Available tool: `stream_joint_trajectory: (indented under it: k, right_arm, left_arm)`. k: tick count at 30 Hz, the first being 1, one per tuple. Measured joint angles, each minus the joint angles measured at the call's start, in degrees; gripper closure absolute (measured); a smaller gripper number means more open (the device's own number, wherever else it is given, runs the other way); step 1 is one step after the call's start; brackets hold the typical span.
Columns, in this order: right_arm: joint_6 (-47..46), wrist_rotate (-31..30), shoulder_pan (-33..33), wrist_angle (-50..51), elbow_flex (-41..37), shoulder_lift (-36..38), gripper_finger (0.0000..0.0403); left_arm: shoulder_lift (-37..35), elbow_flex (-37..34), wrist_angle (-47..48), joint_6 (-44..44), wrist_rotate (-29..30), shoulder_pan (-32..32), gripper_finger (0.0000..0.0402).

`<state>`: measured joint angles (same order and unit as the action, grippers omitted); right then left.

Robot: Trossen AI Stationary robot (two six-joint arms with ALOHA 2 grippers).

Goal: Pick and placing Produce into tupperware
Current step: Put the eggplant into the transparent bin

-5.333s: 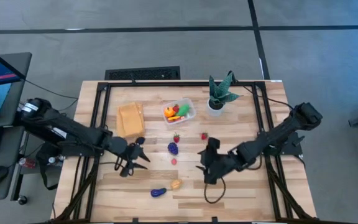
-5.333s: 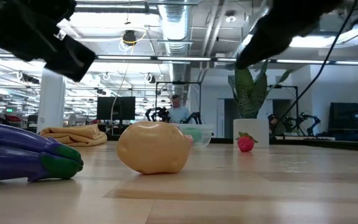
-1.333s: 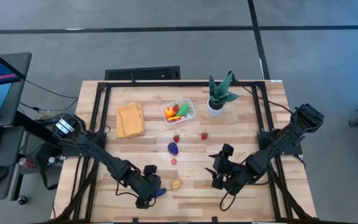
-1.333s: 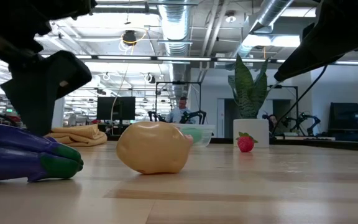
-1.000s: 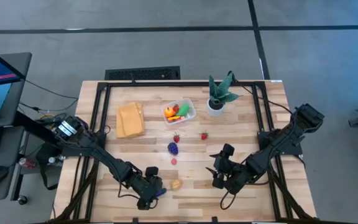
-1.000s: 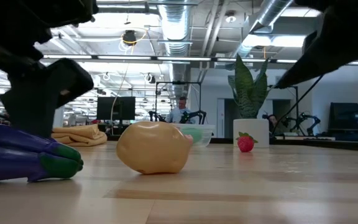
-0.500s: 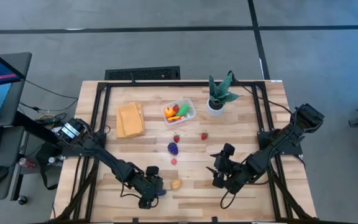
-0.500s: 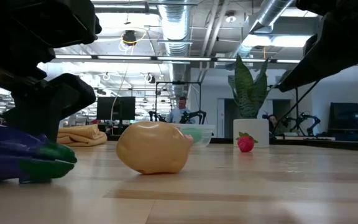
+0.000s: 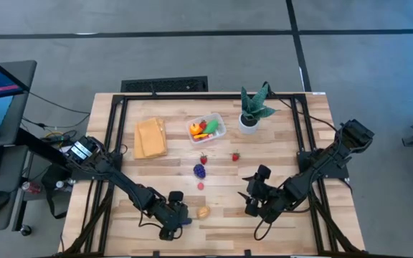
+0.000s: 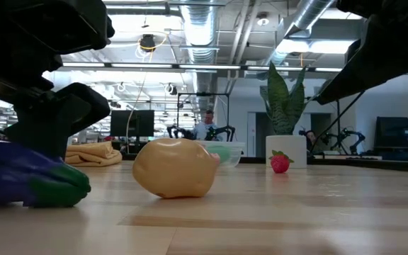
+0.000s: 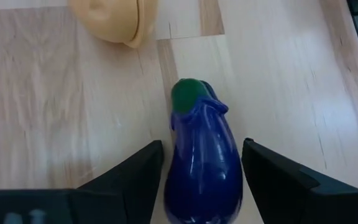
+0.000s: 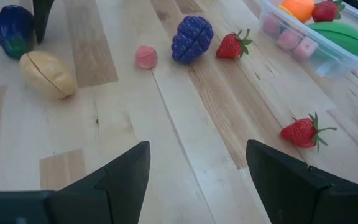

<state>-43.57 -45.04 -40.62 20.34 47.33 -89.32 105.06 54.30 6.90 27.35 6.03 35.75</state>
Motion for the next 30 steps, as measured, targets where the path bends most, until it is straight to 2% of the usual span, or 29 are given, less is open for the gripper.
stream_joint_trajectory:
  k: [12,30]
  right_arm:
    - [0.00,0.00,0.00,0.00,0.00,0.00,0.0143]
    - [0.00,0.00,0.00,0.00,0.00,0.00,0.0143]
  left_arm:
    - [0.04,-0.04,0.17,-1.35,0.51,-0.02,0.0239]
    - [0.09,-0.09,-0.18,-1.46,2.22,0.02,0.0241]
